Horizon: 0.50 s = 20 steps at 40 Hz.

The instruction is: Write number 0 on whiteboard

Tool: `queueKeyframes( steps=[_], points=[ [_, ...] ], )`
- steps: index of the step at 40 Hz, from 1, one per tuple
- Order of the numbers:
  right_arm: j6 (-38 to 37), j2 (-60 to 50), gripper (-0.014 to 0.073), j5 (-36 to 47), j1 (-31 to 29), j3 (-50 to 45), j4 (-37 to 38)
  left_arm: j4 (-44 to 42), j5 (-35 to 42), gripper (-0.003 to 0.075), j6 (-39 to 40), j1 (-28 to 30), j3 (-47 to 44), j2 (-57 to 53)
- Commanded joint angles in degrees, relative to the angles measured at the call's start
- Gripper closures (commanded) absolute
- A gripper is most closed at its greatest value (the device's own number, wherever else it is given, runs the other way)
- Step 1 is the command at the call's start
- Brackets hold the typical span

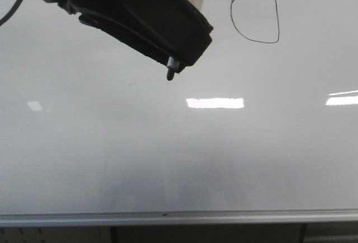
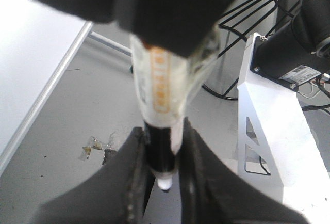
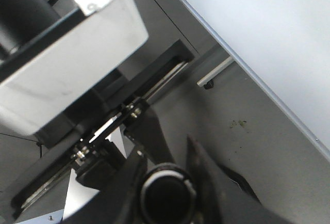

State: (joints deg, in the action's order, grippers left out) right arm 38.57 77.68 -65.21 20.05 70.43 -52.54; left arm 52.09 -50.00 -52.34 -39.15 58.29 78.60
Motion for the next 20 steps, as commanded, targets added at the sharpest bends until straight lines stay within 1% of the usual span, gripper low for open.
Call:
queueKeyframes(
  steps=[1, 3, 5, 9, 13, 15, 20],
  points=[
    [0.5, -1.7, 0.0631, 1.6, 0.1, 1.3, -4.5, 3.4, 0.0, 0.0739, -1.2, -0.4, 1.9, -2.0],
    [0.5, -1.7, 0.0584, 1.6, 0.1, 1.3, -5.0, 3.4, 0.0, 0.0739, -1.2, -0.4, 1.9, -2.0],
    [0.5, -1.7, 0.0503, 1.8, 0.1, 1.3, -5.1, 3.4, 0.0, 0.0740, -1.2, -0.4, 1.9, -2.0],
    [0.5, -1.7, 0.0281, 2.3, 0.1, 1.3, -5.6, 2.5, 0.5, 0.0740, -1.2, -0.4, 1.9, -2.0],
    [1.4, -2.5, 0.0134, 3.1, 0.1, 1.5, -5.8, 1.0, 0.7, 0.0740, -1.2, -0.4, 1.9, -2.0],
    [1.7, -3.2, 0.0113, 3.9, 0.1, 1.6, -5.8, 0.0, 1.1, 0.0740, -1.2, -0.4, 1.9, -2.0],
    [2.9, -6.6, 0.0118, 7.7, 0.0, 1.5, -5.6, -3.2, 2.2, 0.0739, -0.4, 0.1, 1.9, -2.0]
  ],
)
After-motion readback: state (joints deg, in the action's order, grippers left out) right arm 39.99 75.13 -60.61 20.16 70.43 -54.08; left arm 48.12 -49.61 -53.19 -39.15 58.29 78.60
